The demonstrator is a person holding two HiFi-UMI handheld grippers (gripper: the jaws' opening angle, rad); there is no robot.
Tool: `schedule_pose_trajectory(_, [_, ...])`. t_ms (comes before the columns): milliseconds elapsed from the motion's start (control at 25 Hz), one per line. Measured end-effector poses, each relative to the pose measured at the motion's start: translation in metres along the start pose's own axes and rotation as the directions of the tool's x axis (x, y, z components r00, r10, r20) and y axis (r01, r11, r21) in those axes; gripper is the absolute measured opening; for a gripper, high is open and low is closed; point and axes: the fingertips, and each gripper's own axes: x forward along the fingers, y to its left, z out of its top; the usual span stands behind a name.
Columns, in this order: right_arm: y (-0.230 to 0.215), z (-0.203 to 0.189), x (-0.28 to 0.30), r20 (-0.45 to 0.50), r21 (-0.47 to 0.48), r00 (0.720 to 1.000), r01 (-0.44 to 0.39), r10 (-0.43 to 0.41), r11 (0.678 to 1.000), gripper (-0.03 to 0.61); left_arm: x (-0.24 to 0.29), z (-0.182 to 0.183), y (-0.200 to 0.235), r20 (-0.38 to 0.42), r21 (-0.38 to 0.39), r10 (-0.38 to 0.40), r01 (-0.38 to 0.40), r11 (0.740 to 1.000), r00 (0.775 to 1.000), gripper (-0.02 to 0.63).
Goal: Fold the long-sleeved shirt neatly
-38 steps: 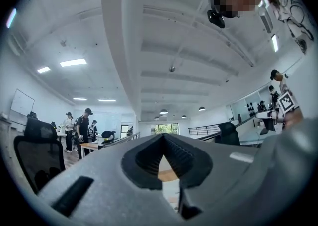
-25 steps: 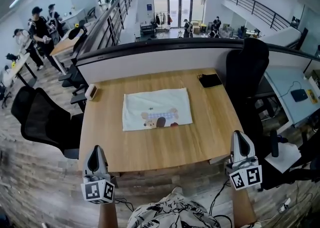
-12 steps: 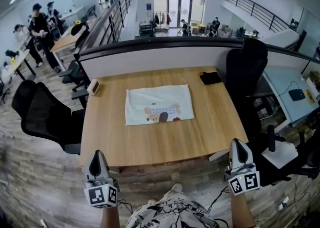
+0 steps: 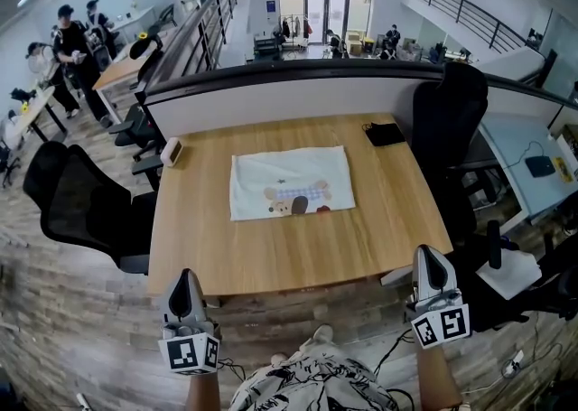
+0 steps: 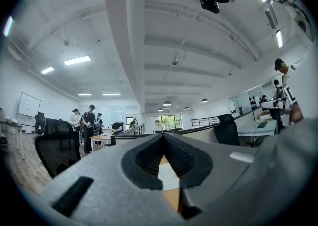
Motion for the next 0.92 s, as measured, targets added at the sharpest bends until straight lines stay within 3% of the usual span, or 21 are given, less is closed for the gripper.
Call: schedule_pose_trajectory(920, [0.010, -0.006, 0.027, -0.022, -0.017, 0.999, -0.032, 0.032, 0.999, 0.006, 0.013, 0.006, -0.003, 0.010, 0.027, -0.028, 0.028, 0.999, 1.000, 0.002])
